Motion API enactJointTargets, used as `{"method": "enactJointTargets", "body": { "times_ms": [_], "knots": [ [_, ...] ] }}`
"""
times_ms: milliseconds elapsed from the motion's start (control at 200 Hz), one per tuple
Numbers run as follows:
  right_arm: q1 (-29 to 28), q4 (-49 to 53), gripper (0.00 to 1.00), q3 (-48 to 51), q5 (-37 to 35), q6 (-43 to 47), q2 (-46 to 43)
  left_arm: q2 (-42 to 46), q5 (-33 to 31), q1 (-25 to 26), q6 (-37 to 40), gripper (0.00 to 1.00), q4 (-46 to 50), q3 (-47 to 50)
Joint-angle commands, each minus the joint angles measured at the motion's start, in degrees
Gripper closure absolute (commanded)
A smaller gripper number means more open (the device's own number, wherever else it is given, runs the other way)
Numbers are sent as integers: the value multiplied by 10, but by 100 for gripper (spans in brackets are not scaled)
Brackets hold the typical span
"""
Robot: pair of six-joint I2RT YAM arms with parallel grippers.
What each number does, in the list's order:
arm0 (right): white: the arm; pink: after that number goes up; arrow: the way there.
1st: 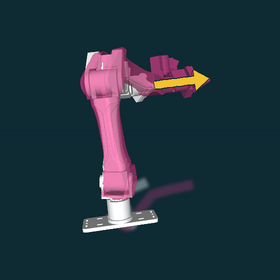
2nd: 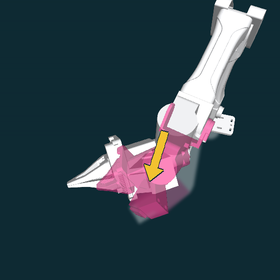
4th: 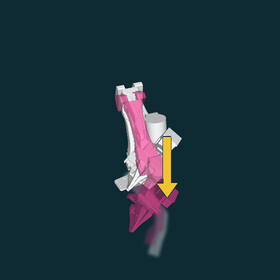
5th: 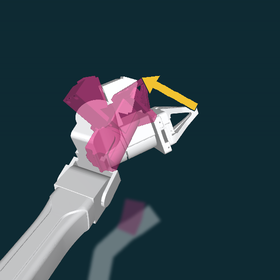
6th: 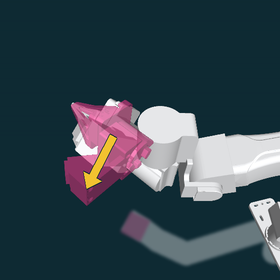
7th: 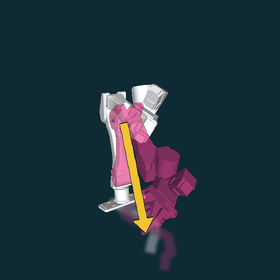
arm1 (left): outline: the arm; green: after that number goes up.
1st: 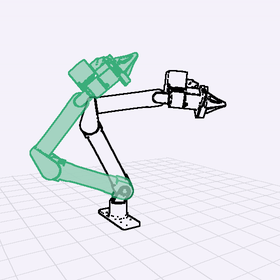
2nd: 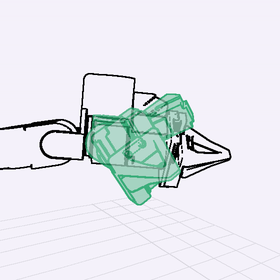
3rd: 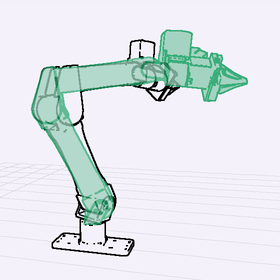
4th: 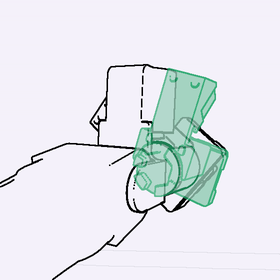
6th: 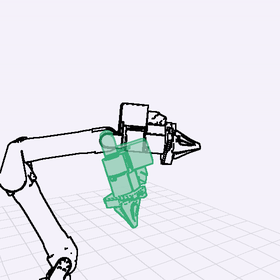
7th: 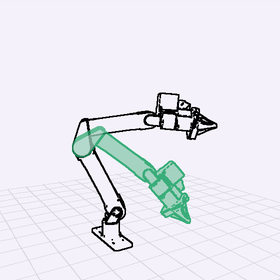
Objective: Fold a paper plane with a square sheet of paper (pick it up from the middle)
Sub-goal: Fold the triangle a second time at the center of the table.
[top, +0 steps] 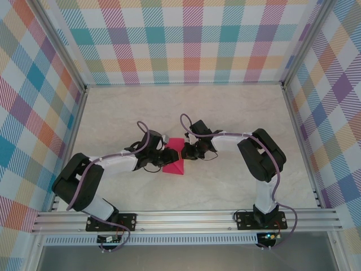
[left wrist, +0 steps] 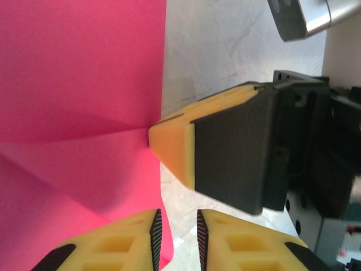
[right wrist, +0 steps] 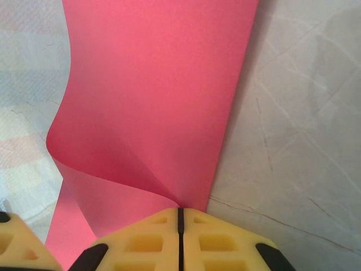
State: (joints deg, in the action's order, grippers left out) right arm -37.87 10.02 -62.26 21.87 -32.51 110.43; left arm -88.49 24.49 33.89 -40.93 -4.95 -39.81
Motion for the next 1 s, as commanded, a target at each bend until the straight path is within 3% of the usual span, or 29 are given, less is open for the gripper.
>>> {"method": "enactJointTargets", "body": {
  "times_ms": [0, 1000],
  "knots": [
    [1, 20, 93, -2, -18, 4, 11, -23, -7, 8, 5, 77, -5, -18],
    [1, 31, 92, 8, -43, 4, -20, -78, -23, 9, 21, 82, 15, -26]
  ]
}}
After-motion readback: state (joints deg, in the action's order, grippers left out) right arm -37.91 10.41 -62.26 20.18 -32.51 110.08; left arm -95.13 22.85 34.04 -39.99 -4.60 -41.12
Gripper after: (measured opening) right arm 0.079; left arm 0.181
